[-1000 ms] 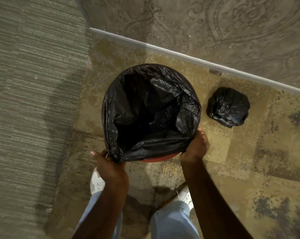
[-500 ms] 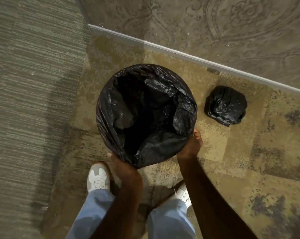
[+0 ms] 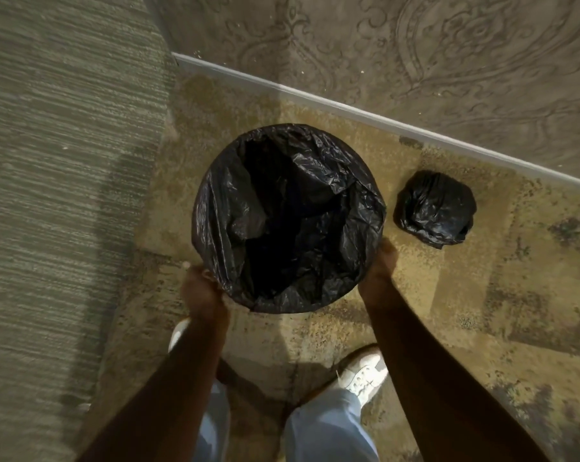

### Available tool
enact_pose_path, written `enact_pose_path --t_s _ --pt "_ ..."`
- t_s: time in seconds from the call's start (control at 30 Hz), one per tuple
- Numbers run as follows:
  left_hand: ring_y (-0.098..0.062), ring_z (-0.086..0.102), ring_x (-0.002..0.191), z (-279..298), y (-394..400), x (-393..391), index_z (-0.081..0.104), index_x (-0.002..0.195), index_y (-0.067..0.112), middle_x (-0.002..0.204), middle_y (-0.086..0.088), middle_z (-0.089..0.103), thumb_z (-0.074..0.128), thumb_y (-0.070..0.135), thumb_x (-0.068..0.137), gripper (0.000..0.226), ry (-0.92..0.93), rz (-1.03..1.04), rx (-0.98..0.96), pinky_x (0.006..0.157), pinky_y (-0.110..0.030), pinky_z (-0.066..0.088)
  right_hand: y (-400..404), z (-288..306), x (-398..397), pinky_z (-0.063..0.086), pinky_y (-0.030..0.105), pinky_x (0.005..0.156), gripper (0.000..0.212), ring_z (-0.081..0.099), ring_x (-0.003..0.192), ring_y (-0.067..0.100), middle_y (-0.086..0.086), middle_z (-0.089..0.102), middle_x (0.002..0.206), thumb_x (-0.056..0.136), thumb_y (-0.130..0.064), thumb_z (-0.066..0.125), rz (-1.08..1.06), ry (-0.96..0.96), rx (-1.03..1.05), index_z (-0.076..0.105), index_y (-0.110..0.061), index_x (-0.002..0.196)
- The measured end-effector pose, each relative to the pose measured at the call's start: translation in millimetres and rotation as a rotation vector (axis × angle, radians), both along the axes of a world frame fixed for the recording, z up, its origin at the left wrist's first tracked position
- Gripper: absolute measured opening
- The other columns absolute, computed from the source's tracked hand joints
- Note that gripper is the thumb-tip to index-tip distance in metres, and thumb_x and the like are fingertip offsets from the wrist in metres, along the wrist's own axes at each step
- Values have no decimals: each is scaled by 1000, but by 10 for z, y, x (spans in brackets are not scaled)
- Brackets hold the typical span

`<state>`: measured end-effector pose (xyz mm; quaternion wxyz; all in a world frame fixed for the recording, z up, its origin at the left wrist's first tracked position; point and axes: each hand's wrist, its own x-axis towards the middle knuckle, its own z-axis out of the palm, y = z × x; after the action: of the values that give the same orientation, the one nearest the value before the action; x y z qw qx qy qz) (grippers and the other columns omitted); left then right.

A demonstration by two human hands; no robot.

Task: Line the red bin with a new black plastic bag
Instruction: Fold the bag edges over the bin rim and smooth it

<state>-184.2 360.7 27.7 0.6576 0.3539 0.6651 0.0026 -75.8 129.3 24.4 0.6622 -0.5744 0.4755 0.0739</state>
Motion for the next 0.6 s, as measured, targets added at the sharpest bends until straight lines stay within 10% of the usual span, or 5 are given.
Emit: enact_pose_path --t_s 0.17,0.23,0.33,0.47,0.6 --pt "-21 65 79 740 448 293 62 93 26 85 -2 65 44 19 107 24 -423 -279 815 70 -29 54 -10 614 369 50 25 77 23 61 87 14 19 65 101 103 1 47 301 -672 -401 64 -10 113" --pt "-29 71 87 897 235 472 68 100 22 91 -7 72 47 25 106 22 -658 -467 656 80 -35 61 355 734 299 55 31 82 26 67 93 20 19 70 106 103 -8 47 625 -707 -209 67 -19 116" --pt "-23 65 124 913 -205 739 64 128 17 128 -11 71 46 28 107 31 -582 -616 165 106 -34 52 887 598 203 48 40 107 37 62 126 21 7 67 136 102 -15 53 1134 -263 -224 61 -21 138" --pt "-19 50 139 549 -231 862 44 152 16 146 0 56 39 39 108 50 -361 -399 0 101 -23 47 1009 261 374 27 39 122 62 33 151 28 10 34 165 105 -19 53 1117 36 -217 28 -21 161" --pt "-20 52 138 242 -68 812 46 152 18 151 -2 55 40 55 104 60 -310 -394 -12 114 -36 42 814 -30 575 33 41 118 61 39 147 34 14 41 161 103 -28 57 975 99 -231 34 -16 159"
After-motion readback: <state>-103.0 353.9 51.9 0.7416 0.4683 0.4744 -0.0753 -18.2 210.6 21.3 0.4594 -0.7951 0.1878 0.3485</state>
